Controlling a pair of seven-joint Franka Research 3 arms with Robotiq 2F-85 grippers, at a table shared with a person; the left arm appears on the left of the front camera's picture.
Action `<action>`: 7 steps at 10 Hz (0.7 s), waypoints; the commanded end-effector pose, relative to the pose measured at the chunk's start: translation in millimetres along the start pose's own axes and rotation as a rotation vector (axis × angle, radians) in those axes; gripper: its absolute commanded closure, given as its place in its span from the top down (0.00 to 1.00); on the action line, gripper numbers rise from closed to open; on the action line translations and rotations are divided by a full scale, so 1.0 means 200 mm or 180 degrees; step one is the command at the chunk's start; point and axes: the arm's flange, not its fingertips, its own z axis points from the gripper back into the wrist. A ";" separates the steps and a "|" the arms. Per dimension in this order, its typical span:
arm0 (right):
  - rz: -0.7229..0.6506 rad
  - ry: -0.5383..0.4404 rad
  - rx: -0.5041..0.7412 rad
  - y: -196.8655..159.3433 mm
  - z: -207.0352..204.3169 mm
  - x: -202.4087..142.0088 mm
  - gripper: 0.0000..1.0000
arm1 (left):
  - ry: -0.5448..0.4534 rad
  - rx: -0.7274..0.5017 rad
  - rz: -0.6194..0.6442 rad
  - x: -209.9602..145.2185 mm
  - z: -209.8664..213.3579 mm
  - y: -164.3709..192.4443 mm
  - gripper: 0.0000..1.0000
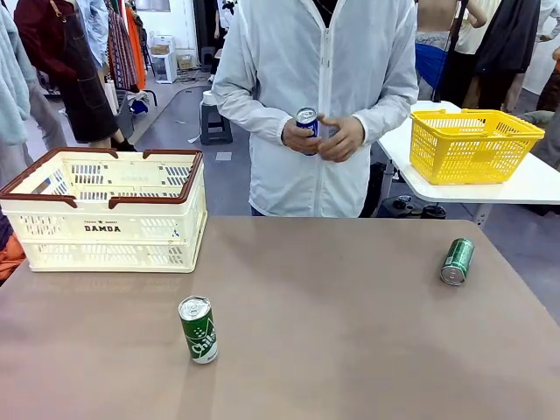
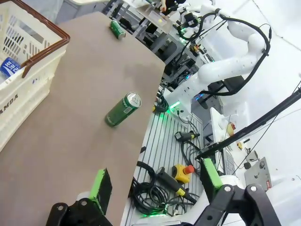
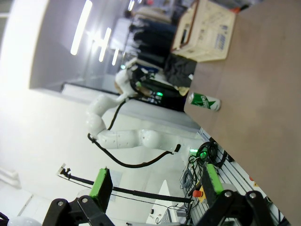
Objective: Place the drinks into the Shopping basket.
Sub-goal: Pick up one drink and place it into the Shopping basket.
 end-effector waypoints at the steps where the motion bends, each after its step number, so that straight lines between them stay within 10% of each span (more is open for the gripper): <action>1: 0.0008 -0.0018 0.0028 0.02 0.00 0.01 1.00 | 0.0010 -0.0014 0.0031 -0.01 0.01 -0.01 1.00; 7: 0.0008 -0.0018 0.0028 0.02 0.00 0.01 1.00 | 0.0201 0.0300 0.0089 0.14 -0.15 -0.14 1.00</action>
